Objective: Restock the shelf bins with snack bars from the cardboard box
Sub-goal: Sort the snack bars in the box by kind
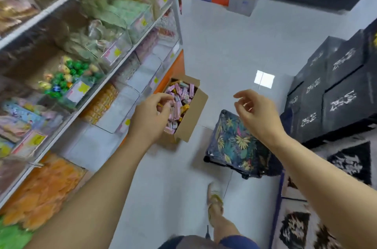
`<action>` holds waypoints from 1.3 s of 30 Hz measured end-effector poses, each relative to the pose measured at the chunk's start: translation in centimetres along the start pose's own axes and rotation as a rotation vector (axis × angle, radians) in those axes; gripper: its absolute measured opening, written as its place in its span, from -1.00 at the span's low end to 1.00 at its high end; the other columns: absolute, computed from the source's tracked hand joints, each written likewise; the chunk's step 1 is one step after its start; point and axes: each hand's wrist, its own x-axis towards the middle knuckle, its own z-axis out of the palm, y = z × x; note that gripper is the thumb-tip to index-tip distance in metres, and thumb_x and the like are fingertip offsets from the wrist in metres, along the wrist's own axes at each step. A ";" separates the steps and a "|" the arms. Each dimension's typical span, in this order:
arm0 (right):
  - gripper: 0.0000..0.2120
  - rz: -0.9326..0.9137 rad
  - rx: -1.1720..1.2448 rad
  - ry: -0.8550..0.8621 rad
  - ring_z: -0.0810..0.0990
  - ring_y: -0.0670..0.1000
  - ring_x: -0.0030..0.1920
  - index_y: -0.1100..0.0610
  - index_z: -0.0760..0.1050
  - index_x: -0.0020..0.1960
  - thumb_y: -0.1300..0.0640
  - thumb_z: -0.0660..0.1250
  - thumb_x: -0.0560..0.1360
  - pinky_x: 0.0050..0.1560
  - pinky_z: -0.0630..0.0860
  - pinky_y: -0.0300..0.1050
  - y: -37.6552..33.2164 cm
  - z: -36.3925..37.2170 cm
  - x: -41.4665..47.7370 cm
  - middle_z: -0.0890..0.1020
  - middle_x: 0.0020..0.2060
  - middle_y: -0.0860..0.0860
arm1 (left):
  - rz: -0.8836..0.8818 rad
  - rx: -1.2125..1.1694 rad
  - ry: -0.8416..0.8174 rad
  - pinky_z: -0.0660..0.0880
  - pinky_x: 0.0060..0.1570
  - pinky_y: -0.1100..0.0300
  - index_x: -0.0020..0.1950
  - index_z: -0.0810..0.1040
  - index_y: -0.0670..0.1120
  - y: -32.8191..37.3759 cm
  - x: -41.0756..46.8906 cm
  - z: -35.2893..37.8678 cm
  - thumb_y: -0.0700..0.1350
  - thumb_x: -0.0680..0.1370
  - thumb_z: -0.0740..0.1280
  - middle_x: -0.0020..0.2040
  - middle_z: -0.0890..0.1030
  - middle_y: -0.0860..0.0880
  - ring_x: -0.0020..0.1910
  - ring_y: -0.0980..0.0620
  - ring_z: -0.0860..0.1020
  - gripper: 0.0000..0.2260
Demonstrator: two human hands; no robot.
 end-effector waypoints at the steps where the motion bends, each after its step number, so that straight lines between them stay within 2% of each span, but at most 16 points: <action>1: -0.84 -0.008 -0.015 -0.020 0.54 -0.16 -0.23 0.02 0.53 0.10 0.15 0.28 0.54 -0.15 0.49 -0.16 0.2 -0.2 1.8 0.58 -0.22 -0.16 | -0.020 0.000 0.011 0.42 -0.22 0.28 0.08 0.60 0.01 0.3 1.2 0.4 -0.15 0.58 0.26 -0.14 0.57 0.15 -0.19 0.16 0.50 -0.84; 5: -0.82 -0.040 -0.017 -0.077 0.53 -0.16 -0.21 0.02 0.54 0.12 0.15 0.28 0.54 -0.11 0.51 -0.13 -0.2 0.1 8.6 0.58 -0.21 -0.14 | -0.082 -0.005 0.042 0.35 -0.31 0.47 0.02 0.58 0.05 1.1 5.7 1.1 -0.15 0.58 0.25 -0.24 0.51 0.22 -0.26 0.29 0.48 -0.85; 7: -0.82 -0.056 -0.006 -0.112 0.53 -0.16 -0.21 0.03 0.54 0.11 0.16 0.28 0.53 -0.08 0.53 -0.08 -0.8 0.9 11.4 0.58 -0.22 -0.16 | -0.104 0.001 0.050 0.35 -0.31 0.51 0.04 0.58 0.05 0.8 7.6 0.8 -0.14 0.58 0.25 -0.17 0.55 0.21 -0.23 0.29 0.49 -0.85; 9: -0.82 -0.087 -0.021 -0.157 0.54 -0.14 -0.20 0.02 0.54 0.11 0.15 0.27 0.53 -0.08 0.54 -0.03 -1.3 1.8 14.3 0.57 -0.22 -0.19 | -0.133 0.018 0.060 0.44 -0.18 0.38 0.08 0.59 0.03 0.0 9.7 0.4 -0.14 0.59 0.25 -0.08 0.58 0.15 -0.16 0.22 0.51 -0.83; 11: -0.81 -0.121 -0.037 -0.184 0.54 -0.12 -0.20 0.01 0.54 0.11 0.15 0.27 0.53 -0.09 0.55 0.00 -1.9 2.8 17.4 0.57 -0.21 -0.17 | -0.172 0.024 0.067 0.47 -0.12 0.21 0.08 0.59 0.05 -0.9 12.2 0.0 -0.15 0.58 0.25 -0.08 0.59 0.14 -0.13 0.17 0.53 -0.83; 14: -0.81 -0.145 -0.040 -0.181 0.55 -0.11 -0.19 0.01 0.54 0.12 0.14 0.26 0.53 -0.08 0.55 0.00 -2.8 4.4 22.2 0.59 -0.19 -0.13 | -0.193 0.055 0.039 0.42 -0.19 0.23 0.06 0.55 0.08 -1.9 16.1 -0.6 -0.14 0.59 0.23 -0.13 0.56 0.15 -0.17 0.22 0.51 -0.84; 18: -0.81 -0.134 -0.035 -0.212 0.56 -0.11 -0.21 0.02 0.53 0.14 0.15 0.26 0.54 -0.09 0.56 -0.04 -4.7 6.2 28.1 0.57 -0.21 -0.16 | -0.173 0.105 -0.040 0.45 -0.03 0.18 0.14 0.53 0.09 -2.8 22.1 -2.0 -0.10 0.62 0.20 0.00 0.51 0.15 -0.06 0.13 0.51 -0.82; 23: -0.81 -0.126 -0.049 -0.197 0.54 -0.14 -0.22 0.02 0.53 0.13 0.14 0.26 0.55 -0.11 0.51 -0.12 -6.4 7.3 33.7 0.54 -0.24 -0.23 | -0.141 0.154 -0.111 0.49 0.02 0.09 0.18 0.53 0.08 -3.4 29.9 -2.5 -0.07 0.63 0.18 0.08 0.53 0.10 -0.04 0.09 0.51 -0.80; 28: -0.83 -0.120 -0.045 -0.202 0.56 -0.09 -0.25 0.03 0.54 0.11 0.15 0.28 0.53 -0.12 0.53 -0.04 -7.4 7.9 37.4 0.56 -0.24 -0.18 | -0.123 0.175 -0.163 0.50 0.00 0.08 0.17 0.52 0.11 -3.5 33.8 -2.4 -0.05 0.61 0.18 0.09 0.54 0.11 -0.03 0.10 0.52 -0.80; 31: -0.81 -0.153 -0.090 -0.241 0.55 -0.08 -0.21 0.02 0.53 0.12 0.14 0.26 0.54 -0.10 0.54 -0.03 -8.4 8.8 39.8 0.56 -0.22 -0.17 | -0.152 0.150 -0.140 0.50 -0.01 0.09 0.15 0.53 0.11 -4.0 34.7 -3.4 -0.07 0.62 0.18 0.07 0.51 0.15 -0.04 0.11 0.52 -0.81; 36: -0.79 -0.257 -0.136 -0.368 0.50 -0.08 -0.22 0.03 0.53 0.14 0.15 0.24 0.54 -0.16 0.43 -0.16 -10.4 11.4 43.7 0.58 -0.18 -0.11 | -0.233 0.142 -0.056 0.53 -0.06 0.07 0.13 0.53 0.11 -5.5 36.2 -5.1 -0.09 0.62 0.19 0.00 0.49 0.19 -0.04 0.14 0.51 -0.82; 39: -0.79 -0.342 -0.163 -0.467 0.48 -0.08 -0.23 0.02 0.53 0.14 0.15 0.23 0.54 -0.17 0.41 -0.15 -11.0 13.2 46.0 0.55 -0.19 -0.13 | -0.297 0.133 0.008 0.53 -0.10 0.08 0.11 0.53 0.11 -6.4 36.5 -4.7 -0.11 0.61 0.20 -0.07 0.47 0.25 -0.08 0.14 0.52 -0.82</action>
